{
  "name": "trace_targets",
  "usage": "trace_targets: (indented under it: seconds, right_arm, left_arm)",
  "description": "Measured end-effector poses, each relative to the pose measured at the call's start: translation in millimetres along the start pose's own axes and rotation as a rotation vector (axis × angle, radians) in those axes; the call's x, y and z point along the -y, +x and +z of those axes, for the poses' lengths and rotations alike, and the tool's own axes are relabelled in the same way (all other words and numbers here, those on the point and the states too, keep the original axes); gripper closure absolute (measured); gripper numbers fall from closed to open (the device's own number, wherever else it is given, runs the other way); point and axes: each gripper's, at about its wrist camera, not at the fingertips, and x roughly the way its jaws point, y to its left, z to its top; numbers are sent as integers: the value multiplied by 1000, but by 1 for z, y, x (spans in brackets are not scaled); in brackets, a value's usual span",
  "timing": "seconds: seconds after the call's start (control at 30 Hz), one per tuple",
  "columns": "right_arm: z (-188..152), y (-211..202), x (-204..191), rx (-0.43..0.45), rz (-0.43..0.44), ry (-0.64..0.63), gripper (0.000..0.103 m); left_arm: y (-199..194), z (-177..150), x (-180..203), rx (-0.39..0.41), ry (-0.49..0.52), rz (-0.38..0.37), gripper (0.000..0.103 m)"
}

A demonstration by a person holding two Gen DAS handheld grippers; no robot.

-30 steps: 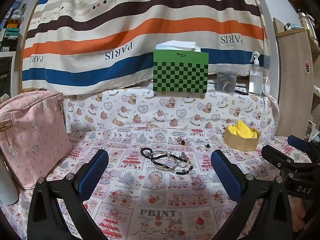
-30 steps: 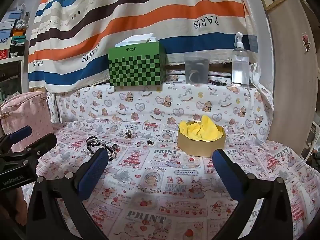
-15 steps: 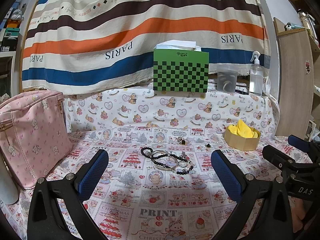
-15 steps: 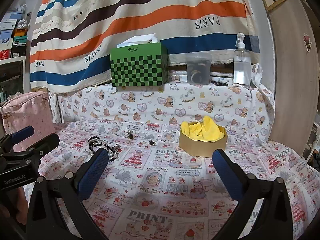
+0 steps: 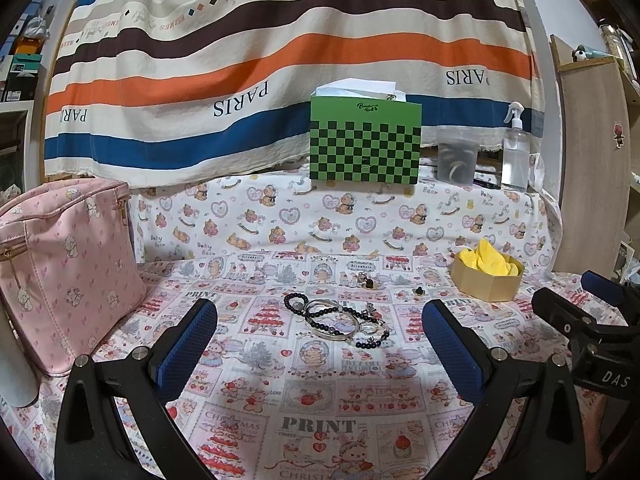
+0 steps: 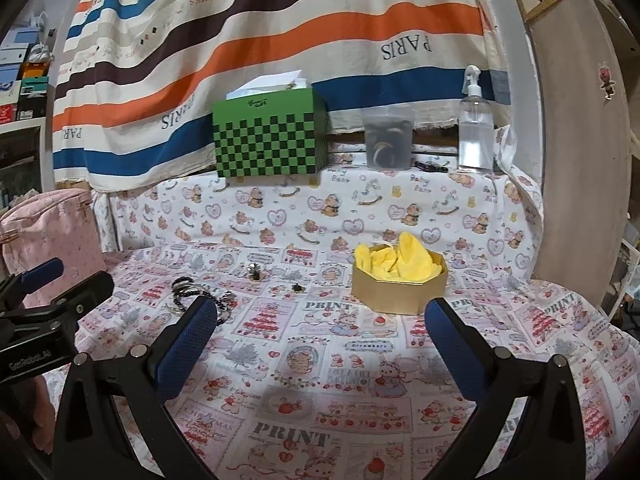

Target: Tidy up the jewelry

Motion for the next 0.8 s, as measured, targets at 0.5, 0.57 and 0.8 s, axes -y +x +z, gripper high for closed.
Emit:
trace_targets:
  seconds: [0.5,0.57,0.8]
  right_arm:
    - [-1,-1,-3,-5,4,-7,0]
    - [-1,-1,-3,-5,4,-7,0]
    - [-1,-1,-3,-4,3,-6,0]
  left_arm:
    - [2,-1,-2,-6,-6,3,0]
    - [2,-1,-2,-6,-7,3,0]
    - [2,-1,-2,-6,-6,3,0]
